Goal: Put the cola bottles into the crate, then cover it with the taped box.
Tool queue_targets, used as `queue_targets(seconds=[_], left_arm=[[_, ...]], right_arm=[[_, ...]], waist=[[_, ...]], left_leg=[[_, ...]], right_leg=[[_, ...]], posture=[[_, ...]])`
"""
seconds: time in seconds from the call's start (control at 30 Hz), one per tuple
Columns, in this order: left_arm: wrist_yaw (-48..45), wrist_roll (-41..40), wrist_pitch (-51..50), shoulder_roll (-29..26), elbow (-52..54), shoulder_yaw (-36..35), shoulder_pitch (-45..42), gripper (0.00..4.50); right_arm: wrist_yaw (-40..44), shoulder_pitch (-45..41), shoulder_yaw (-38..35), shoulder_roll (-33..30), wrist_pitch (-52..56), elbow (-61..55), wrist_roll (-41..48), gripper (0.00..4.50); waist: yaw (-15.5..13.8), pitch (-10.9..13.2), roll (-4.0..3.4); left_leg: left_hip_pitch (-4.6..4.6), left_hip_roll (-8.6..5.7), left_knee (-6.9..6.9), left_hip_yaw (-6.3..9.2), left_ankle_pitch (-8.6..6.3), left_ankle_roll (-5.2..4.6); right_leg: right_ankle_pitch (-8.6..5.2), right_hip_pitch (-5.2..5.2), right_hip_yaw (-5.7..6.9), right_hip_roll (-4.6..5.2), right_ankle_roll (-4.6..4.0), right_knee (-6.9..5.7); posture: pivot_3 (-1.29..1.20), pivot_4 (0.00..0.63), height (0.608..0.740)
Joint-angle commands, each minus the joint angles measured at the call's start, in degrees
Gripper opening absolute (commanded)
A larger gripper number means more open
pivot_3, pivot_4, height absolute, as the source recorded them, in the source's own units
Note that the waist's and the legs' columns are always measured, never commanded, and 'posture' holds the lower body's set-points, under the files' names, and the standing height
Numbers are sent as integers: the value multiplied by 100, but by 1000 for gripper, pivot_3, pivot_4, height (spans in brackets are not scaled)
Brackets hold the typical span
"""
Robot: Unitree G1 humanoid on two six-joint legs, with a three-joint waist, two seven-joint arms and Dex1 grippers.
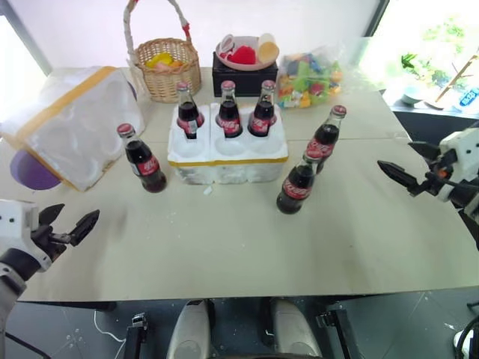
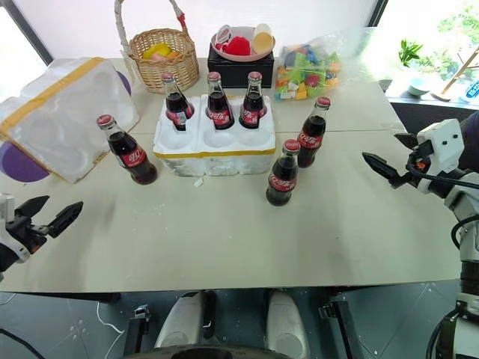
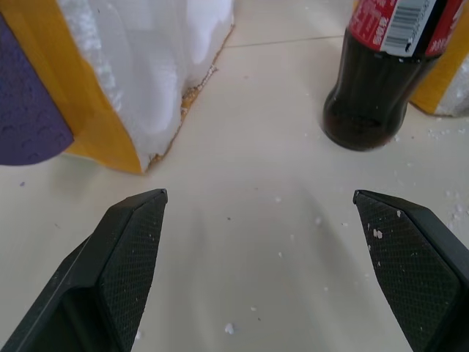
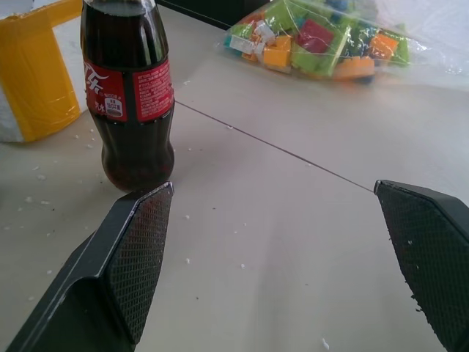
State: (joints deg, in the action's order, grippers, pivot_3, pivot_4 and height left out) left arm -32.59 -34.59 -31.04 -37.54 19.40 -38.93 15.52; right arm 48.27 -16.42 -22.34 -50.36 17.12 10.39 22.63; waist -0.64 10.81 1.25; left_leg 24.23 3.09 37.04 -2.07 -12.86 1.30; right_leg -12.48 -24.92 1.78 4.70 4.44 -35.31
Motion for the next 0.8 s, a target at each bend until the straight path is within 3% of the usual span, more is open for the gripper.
queue_targets(seconds=[0.03, 0.53, 0.67, 0.8], left_arm=[[-50, 35, 94, -52, 179, 57, -36, 4283], [-44, -185, -68, -10, 239, 400, -375, 4283], [-341, -431, -304, -208, 134, 714, -838, 4283], [-458, -172, -144, -419, -520, 1043, -1709, 4283]], right_arm=[[-6, 23, -158, -29, -64, -144, 53, 4500], [289, 238, -220, -164, 513, -553, 465, 4500], [1268, 73, -664, -741, 1909, -1056, 1812, 4500], [1765, -326, -764, -1315, 2474, -1177, 2347, 4500]], waist=[[3, 0, 0], [1, 0, 0], [-23, 11, -18], [-9, 9, -20]], left_leg=[[0, 0, 0, 0, 0, 0], [0, 0, 3, 0, 0, -1], [2, -1, 4, 1, 1, -1], [1, -1, 10, 5, 1, -1]], right_leg=[[0, 0, 0, 0, 0, 0], [1, 2, 0, -1, -1, -1], [1, 1, 0, 0, -1, -5], [1, 3, 1, -3, -1, -9]], posture=[[0, 150, 740], [0, 150, 740], [0, 150, 740], [0, 150, 740]])
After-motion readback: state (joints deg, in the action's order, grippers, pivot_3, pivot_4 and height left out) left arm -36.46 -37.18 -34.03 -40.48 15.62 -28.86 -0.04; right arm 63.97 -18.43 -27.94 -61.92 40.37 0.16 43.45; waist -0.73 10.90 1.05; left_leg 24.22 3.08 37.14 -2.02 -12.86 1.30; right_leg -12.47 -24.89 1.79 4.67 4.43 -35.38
